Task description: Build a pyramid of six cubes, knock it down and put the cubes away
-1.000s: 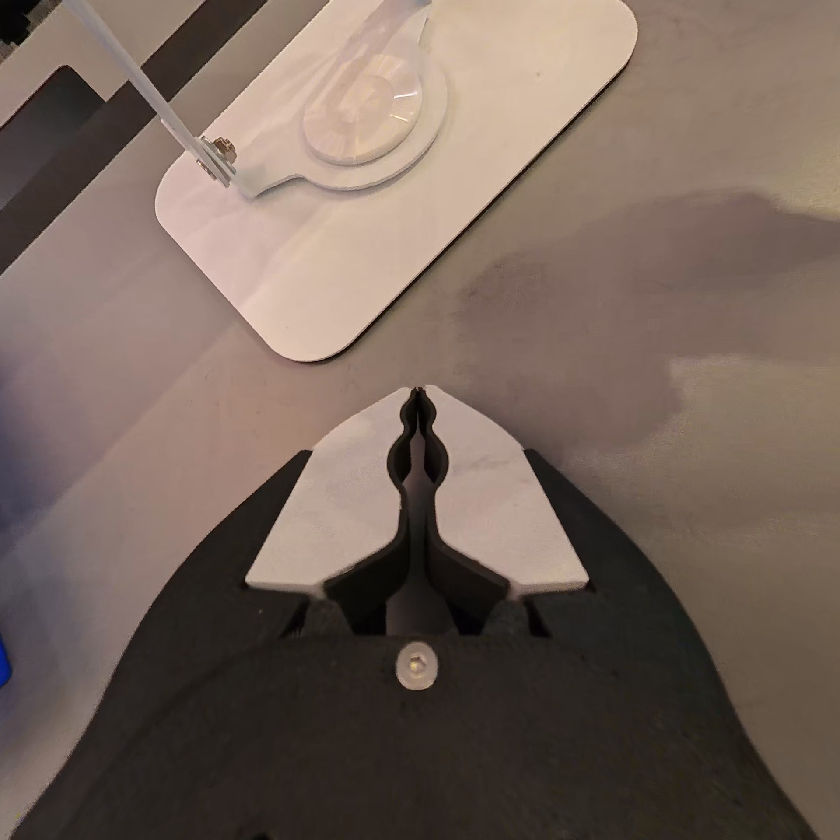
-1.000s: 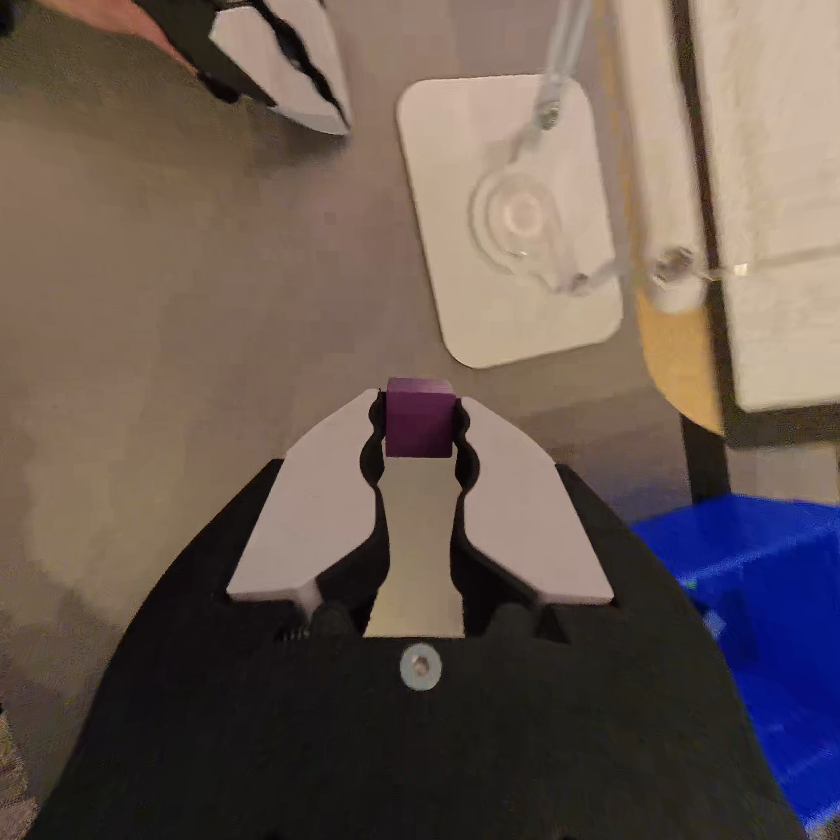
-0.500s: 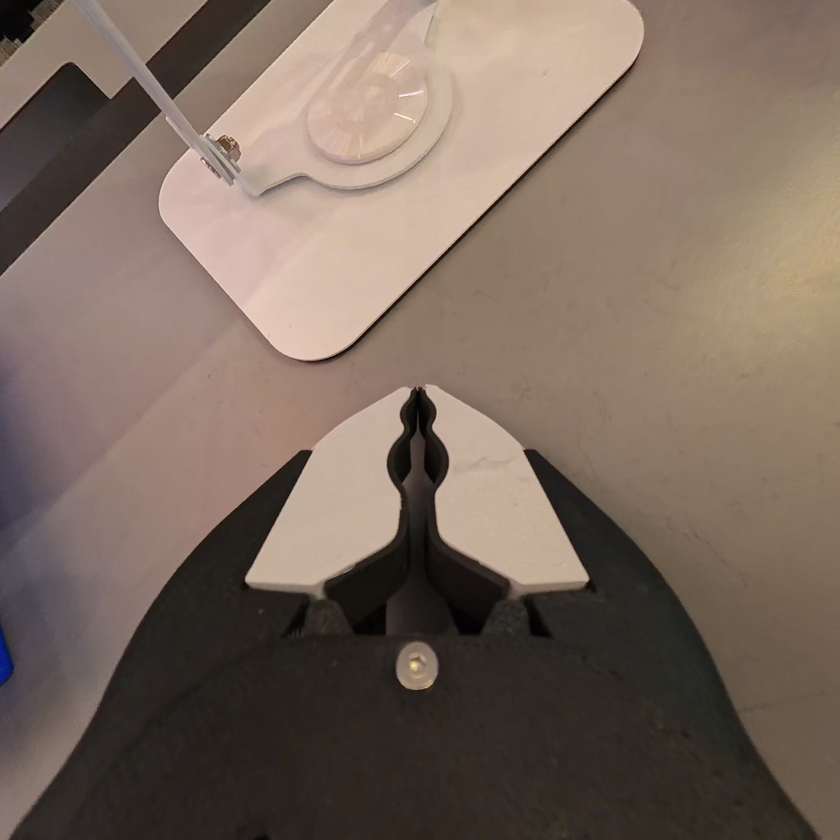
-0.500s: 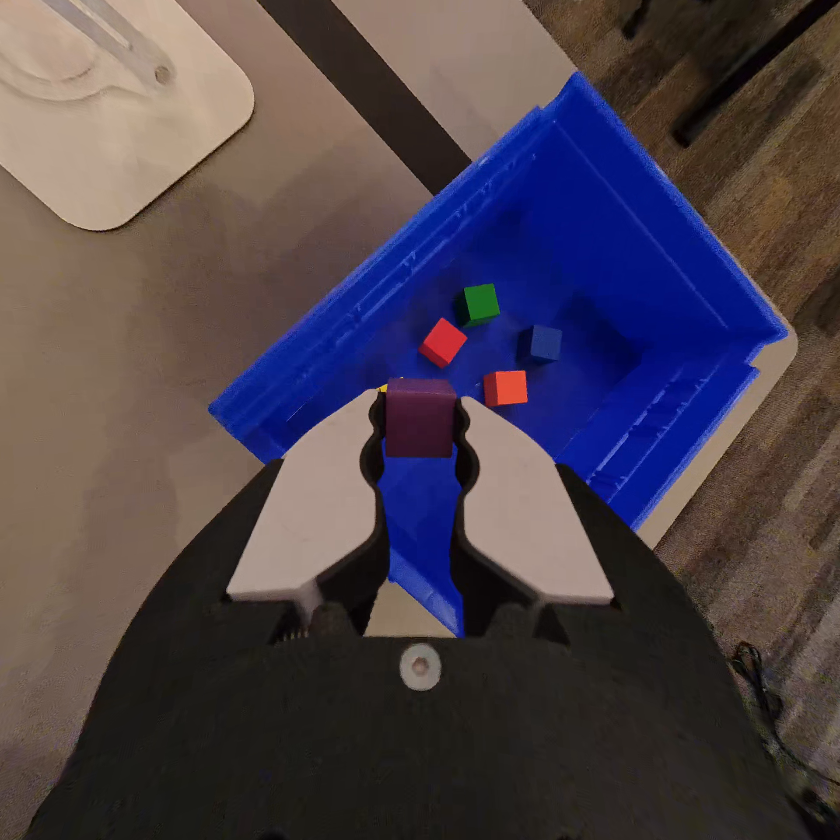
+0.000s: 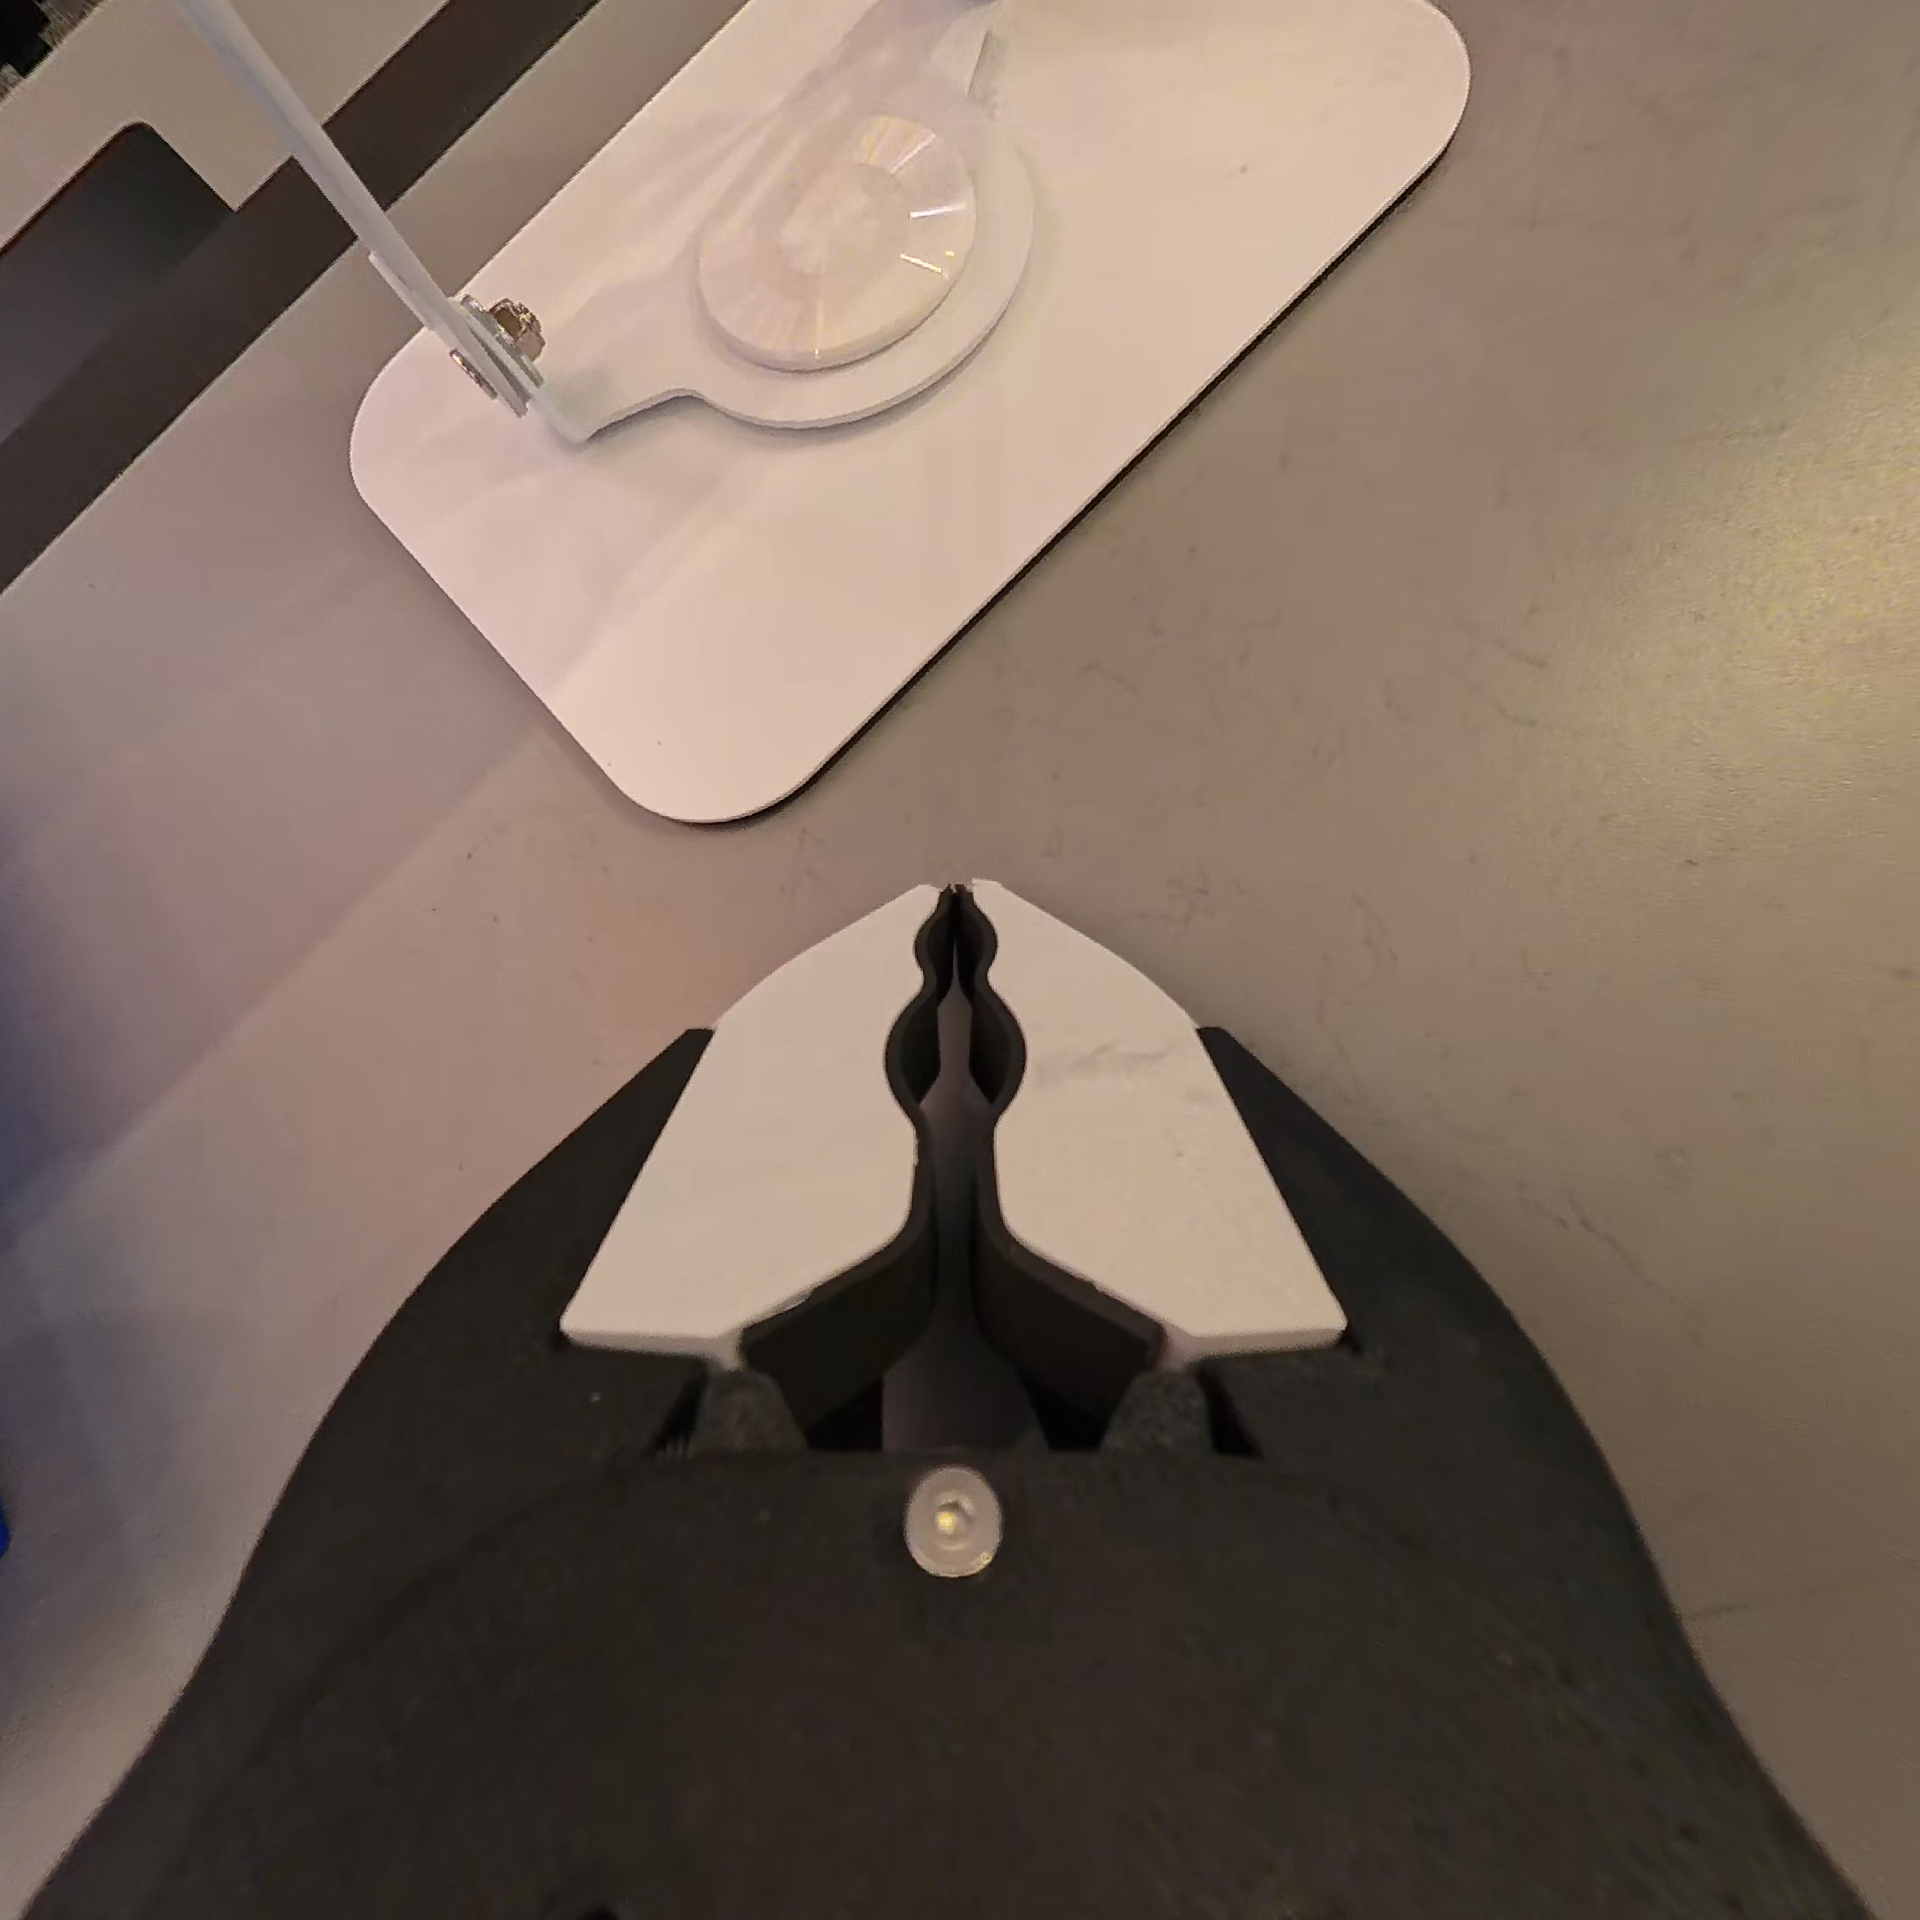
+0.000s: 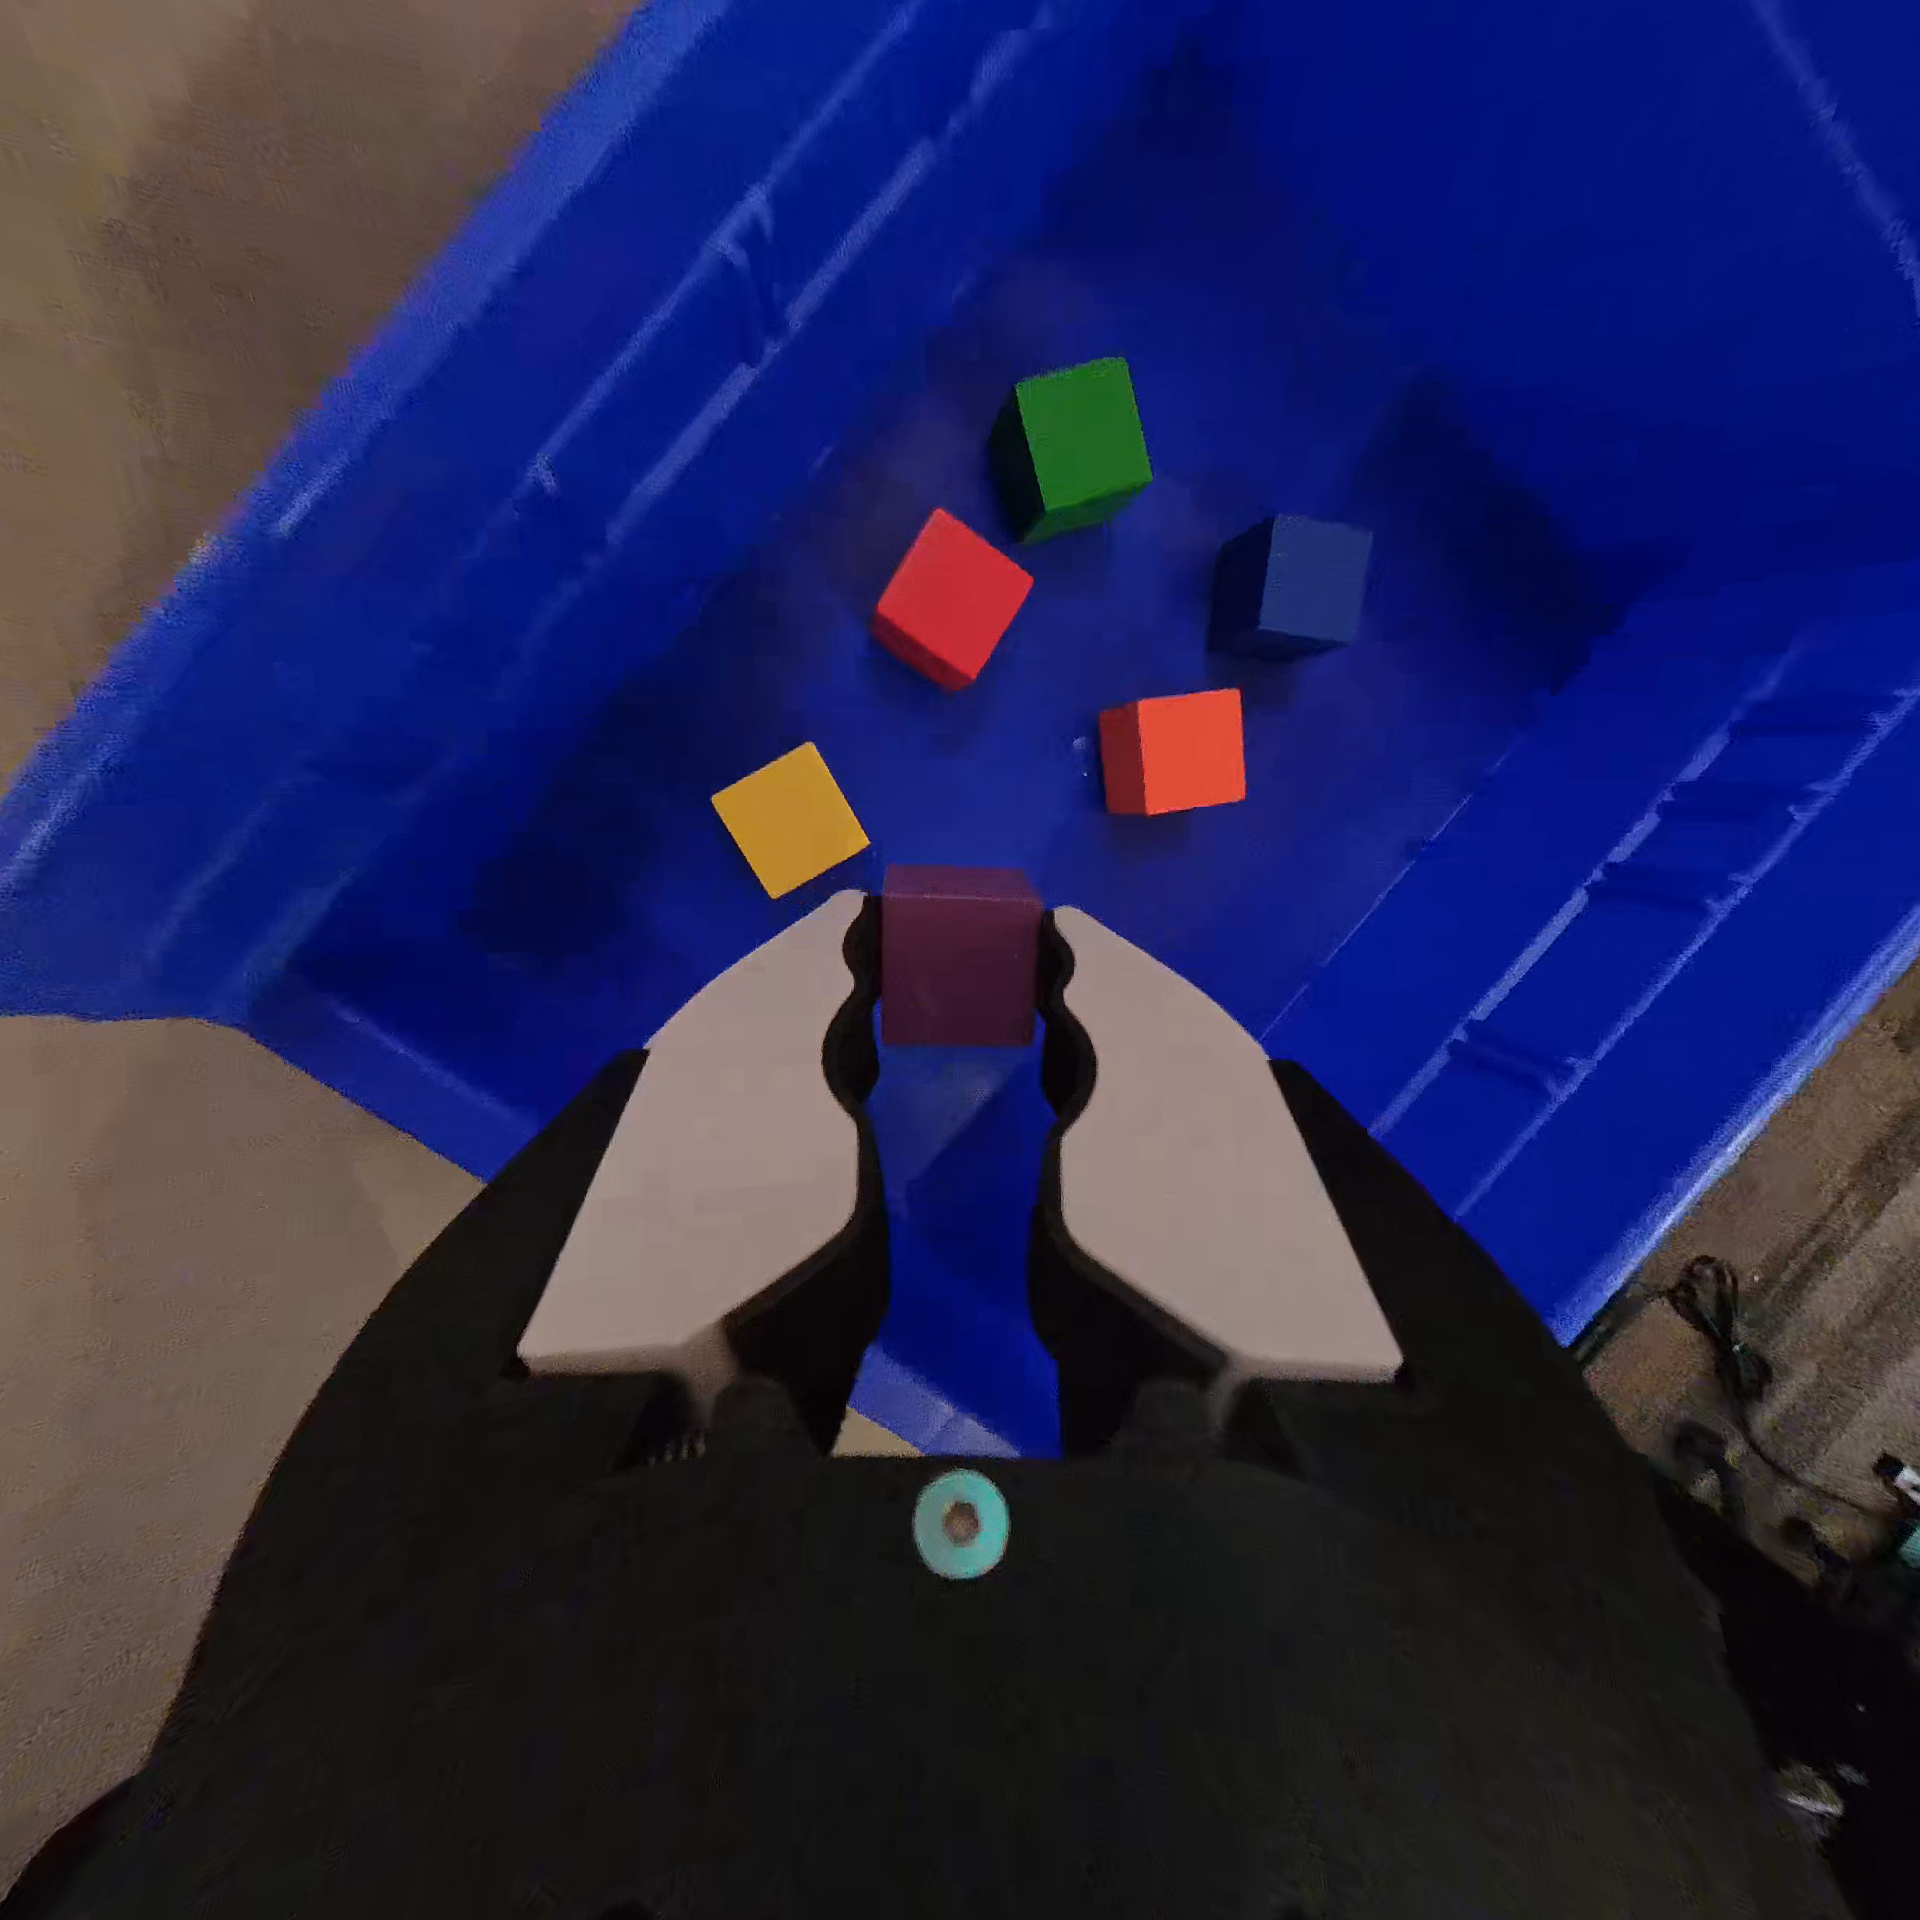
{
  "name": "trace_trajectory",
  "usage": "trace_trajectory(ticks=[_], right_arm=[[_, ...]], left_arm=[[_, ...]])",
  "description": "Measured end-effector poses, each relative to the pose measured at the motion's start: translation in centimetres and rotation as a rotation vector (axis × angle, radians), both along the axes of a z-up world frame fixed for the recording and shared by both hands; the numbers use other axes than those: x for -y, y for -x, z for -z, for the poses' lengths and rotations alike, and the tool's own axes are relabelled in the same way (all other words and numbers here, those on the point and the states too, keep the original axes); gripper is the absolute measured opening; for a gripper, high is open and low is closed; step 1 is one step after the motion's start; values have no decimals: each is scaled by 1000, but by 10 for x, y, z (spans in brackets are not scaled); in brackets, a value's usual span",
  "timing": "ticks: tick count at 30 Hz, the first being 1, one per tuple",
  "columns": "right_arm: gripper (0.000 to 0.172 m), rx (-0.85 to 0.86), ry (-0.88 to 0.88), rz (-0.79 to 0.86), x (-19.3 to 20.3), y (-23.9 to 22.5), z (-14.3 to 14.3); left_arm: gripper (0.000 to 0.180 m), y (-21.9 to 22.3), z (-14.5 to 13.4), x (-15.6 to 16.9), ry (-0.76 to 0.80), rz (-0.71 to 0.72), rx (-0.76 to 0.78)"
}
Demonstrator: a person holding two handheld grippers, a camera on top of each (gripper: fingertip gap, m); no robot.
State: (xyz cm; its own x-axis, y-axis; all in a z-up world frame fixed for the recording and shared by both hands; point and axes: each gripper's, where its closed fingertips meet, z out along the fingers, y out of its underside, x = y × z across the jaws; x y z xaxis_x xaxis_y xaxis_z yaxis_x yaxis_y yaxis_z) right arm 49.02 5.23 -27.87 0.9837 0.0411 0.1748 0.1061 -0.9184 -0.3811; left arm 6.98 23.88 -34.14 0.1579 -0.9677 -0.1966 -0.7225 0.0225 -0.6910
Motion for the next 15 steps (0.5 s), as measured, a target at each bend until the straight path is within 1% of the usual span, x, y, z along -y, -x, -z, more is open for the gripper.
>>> trace_trajectory(ticks=[3,6,7,8,9,12,14,15], right_arm=[[29,-4,86,42,8,-12,25],[29,-66,166,69,14,-12,55],[33,-62,185,81,15,-13,59],[45,-49,166,89,13,-13,54],[52,-14,139,91,12,-13,43],[53,81,-19,91,6,-15,-11],[54,159,-116,115,10,-23,-45],[55,177,-144,132,16,-28,-57]], left_arm=[[0,0,0,0,-3,0,0],[0,0,0,0,-3,0,0],[0,0,0,0,-2,0,0],[0,0,0,0,-2,0,0],[0,0,0,0,-1,1,0],[0,0,0,0,3,3,0],[0,0,0,0,6,3,0],[0,0,0,0,5,3,0]])
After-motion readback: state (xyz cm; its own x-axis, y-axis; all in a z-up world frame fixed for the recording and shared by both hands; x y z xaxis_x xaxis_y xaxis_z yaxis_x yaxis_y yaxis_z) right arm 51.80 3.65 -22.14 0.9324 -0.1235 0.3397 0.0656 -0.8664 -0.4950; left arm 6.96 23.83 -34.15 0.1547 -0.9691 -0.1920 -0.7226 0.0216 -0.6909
